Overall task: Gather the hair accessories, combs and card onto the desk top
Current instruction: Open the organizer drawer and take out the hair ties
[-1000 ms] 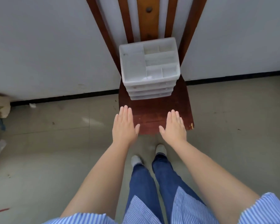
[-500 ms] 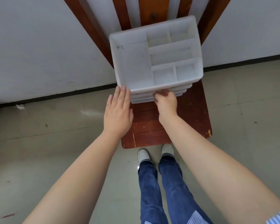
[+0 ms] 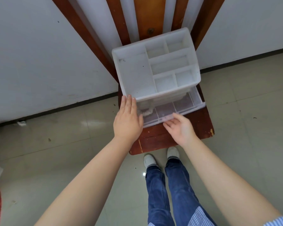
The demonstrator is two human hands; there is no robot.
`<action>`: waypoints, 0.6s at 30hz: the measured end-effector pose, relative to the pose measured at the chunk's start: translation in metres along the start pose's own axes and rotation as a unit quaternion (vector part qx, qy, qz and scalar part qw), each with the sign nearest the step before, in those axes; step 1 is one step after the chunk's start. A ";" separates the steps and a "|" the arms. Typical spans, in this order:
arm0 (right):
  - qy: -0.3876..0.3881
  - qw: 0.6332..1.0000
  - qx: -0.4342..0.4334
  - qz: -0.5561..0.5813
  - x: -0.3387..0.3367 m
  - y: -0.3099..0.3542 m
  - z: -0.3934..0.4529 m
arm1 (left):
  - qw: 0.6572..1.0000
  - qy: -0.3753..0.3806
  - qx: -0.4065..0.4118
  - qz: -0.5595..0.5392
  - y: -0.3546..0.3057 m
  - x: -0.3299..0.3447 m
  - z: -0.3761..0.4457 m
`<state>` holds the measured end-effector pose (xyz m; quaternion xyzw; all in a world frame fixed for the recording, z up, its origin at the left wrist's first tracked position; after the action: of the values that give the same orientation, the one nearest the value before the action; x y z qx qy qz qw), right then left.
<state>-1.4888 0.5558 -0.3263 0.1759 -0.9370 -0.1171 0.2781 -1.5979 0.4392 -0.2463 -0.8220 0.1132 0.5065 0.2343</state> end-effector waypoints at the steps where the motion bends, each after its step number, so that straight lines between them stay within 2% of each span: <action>1: -0.009 1.000 0.012 -0.015 -0.007 -0.008 -0.008 | 1.000 0.009 -0.002 0.010 0.000 0.001 -0.001; 5: -0.068 0.989 0.061 -0.119 -0.033 -0.022 -0.033 | 0.998 0.030 -0.004 0.063 -0.005 0.008 -0.010; 7: -0.076 0.975 0.056 -0.203 -0.038 -0.014 -0.039 | 0.993 0.009 0.076 0.088 -0.026 0.015 -0.019; 8: -0.079 0.956 0.054 -0.279 -0.037 -0.008 -0.043 | 0.988 -0.006 0.120 0.093 -0.036 0.021 -0.022; 9: -0.082 0.919 0.056 -0.380 -0.034 -0.001 -0.046 | 0.984 -0.006 0.145 0.100 -0.043 0.027 -0.025; 10: -0.084 0.866 0.053 -0.490 -0.031 0.006 -0.048 | 0.983 0.003 0.152 0.104 -0.048 0.032 -0.024; 12: -0.088 0.732 -0.001 -0.676 -0.016 0.029 -0.047 | 0.989 0.056 0.108 0.080 -0.048 0.041 -0.012; 13: -0.092 0.667 -0.054 -0.738 -0.004 0.043 -0.044 | 0.992 0.087 0.064 0.065 -0.045 0.045 -0.003; 15: -0.103 0.564 -0.158 -0.804 0.023 0.064 -0.035 | 0.988 0.121 0.012 0.092 -0.041 0.054 0.016; 18: -0.111 0.446 -0.197 -0.866 0.049 0.075 -0.008 | 0.978 0.144 -0.013 0.152 -0.042 0.057 0.034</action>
<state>-1.5423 0.6035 -0.2731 0.8224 -0.2732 -0.4969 -0.0466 -1.5802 0.4950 -0.2982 -0.8627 0.2622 0.4140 0.1249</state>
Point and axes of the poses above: each hand's wrist, its own z-axis towards the middle knuckle, its own x-axis out of the palm, y = z × x, the point moved 8 cm from there along z, towards the middle knuckle, and after that the axes turned 5 degrees about y, right-handed, at the moved point
